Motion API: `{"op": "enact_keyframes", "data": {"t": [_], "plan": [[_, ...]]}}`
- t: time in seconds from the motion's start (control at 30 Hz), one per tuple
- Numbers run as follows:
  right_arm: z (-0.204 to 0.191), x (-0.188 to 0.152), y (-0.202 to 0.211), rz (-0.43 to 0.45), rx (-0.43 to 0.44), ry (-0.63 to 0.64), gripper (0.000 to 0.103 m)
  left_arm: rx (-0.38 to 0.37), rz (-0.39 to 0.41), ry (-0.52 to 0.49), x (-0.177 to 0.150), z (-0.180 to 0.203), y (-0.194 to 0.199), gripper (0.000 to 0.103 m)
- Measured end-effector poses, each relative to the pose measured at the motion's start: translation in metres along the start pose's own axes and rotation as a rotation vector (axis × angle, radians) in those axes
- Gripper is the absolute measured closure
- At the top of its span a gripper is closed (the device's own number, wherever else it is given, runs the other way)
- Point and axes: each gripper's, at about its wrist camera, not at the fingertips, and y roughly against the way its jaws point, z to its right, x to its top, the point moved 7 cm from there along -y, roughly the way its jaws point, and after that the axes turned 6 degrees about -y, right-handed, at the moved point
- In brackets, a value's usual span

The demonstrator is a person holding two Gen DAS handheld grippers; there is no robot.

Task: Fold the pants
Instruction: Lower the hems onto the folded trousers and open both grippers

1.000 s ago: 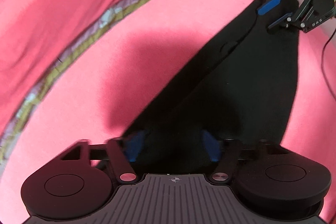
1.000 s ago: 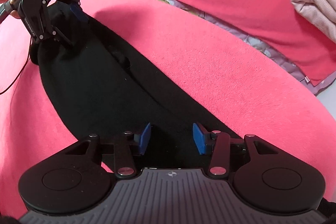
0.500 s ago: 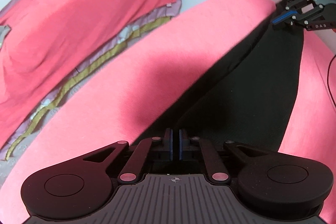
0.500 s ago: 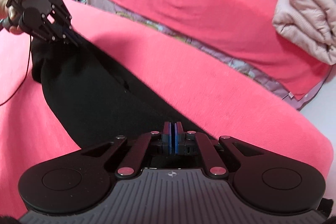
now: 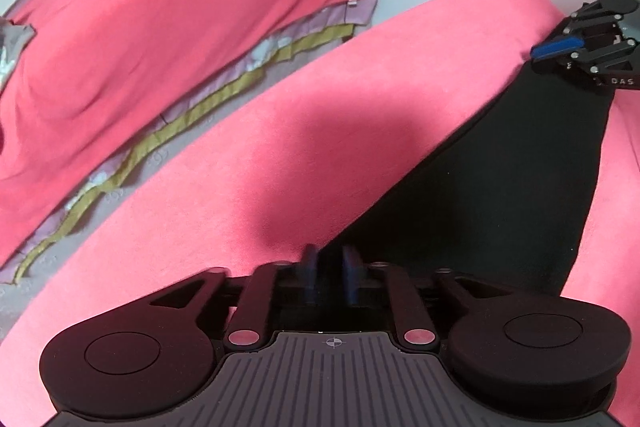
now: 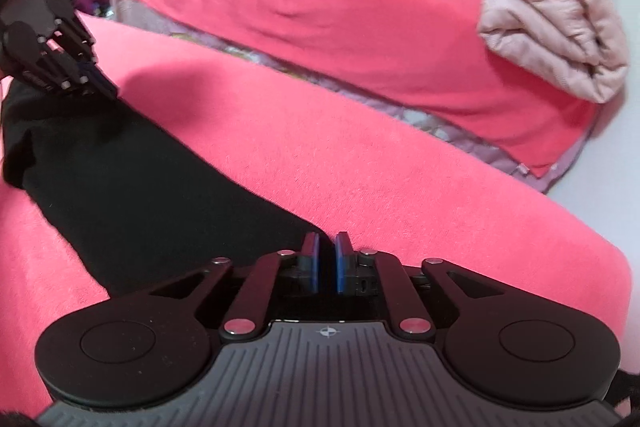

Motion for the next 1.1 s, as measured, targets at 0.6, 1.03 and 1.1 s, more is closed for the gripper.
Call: {"op": "enact_keyframes", "data": {"t": [0.6,1.03,1.1], "plan": [[0.122,-0.089,0.066,0.142,-0.192,-0.547,0.060,0.047,-0.001,0.247,-0.070,-0.015,0.020,0.000],[0.100,-0.112,0.132,0.306,-0.203,-0.665,0.037,0.122,0.015,0.370,-0.120,-0.040,0.066,0.000],[0.071,-0.108,0.138,0.296,-0.131,-0.634,0.034,0.148,0.039,0.382,-0.134,-0.053,0.084,0.000]]}}
